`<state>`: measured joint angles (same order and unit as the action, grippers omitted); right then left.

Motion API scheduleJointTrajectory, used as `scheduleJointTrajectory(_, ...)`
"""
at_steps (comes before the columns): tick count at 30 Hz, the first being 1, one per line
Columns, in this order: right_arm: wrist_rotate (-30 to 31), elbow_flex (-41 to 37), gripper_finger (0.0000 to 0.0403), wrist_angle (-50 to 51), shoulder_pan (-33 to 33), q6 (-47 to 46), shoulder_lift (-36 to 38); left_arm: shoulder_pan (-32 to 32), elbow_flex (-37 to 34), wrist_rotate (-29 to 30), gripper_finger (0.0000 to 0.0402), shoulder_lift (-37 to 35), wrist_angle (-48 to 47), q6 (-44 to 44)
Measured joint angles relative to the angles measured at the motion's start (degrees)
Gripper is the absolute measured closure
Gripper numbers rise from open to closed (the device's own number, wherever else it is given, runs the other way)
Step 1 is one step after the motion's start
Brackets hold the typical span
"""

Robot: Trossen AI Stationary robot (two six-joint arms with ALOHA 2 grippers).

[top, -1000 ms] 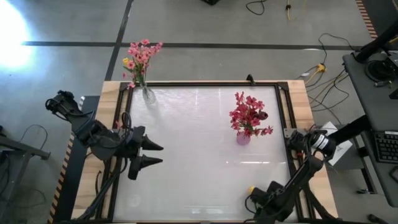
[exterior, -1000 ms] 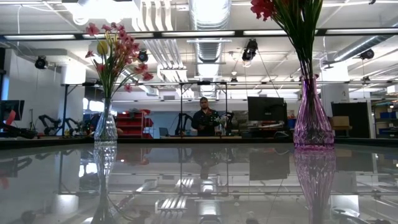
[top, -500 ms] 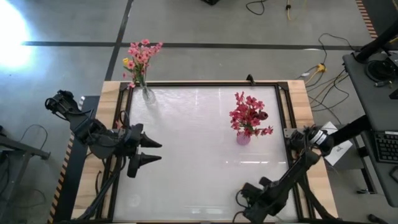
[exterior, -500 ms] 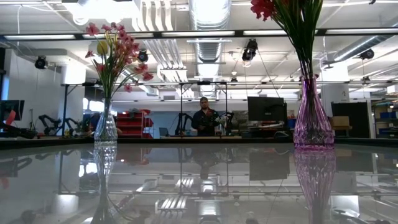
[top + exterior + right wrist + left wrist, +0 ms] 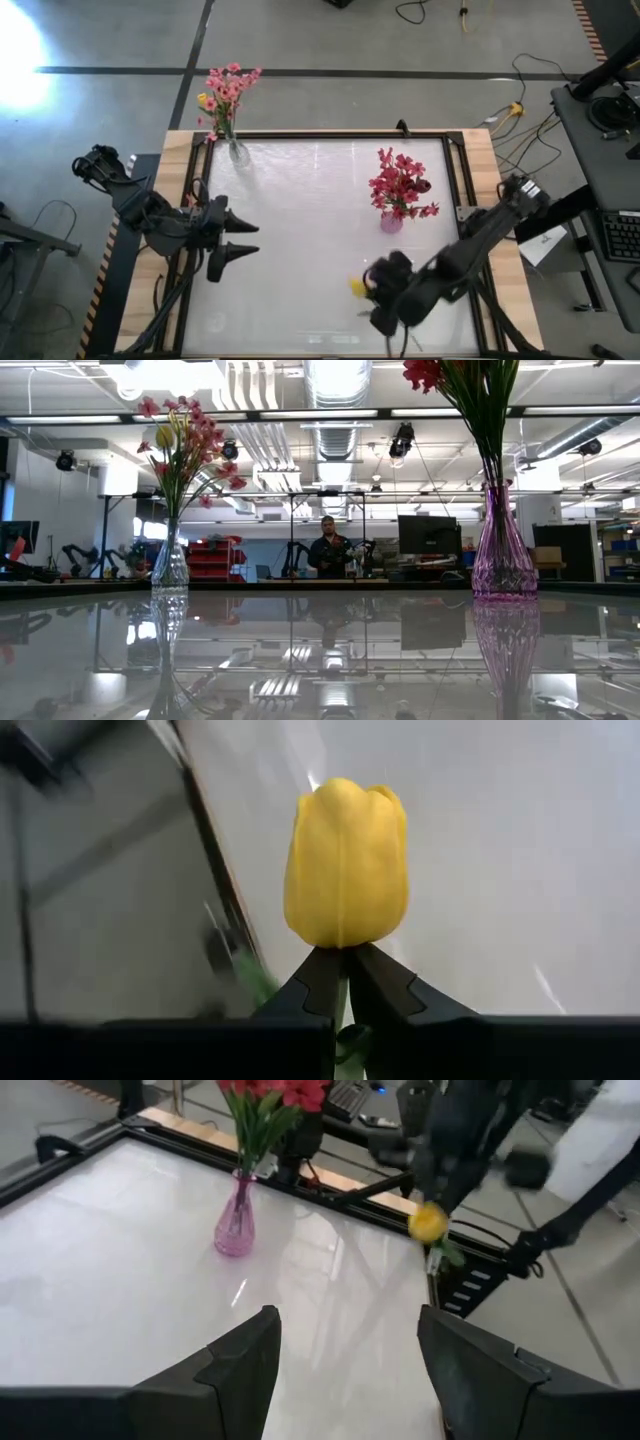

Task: Sort flowers into vase by color
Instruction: Put the yellow tulip into the transparent vase

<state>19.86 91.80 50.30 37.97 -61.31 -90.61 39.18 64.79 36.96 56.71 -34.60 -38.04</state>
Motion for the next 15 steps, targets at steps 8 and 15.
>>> scheduleJointTrajectory(8, 7.3, 10.4, 0.039, -16.9, -4.9, 24.9, 3.4, 0.0, -0.3, 1.3, 0.0178, 3.8, 7.1, 2.1)
scheduleJointTrajectory(15, 8.9, 20.4, 0.039, -28.4, -6.8, 48.2, 0.4, -0.2, -0.5, 1.1, 0.0178, 10.7, 26.1, 12.7)
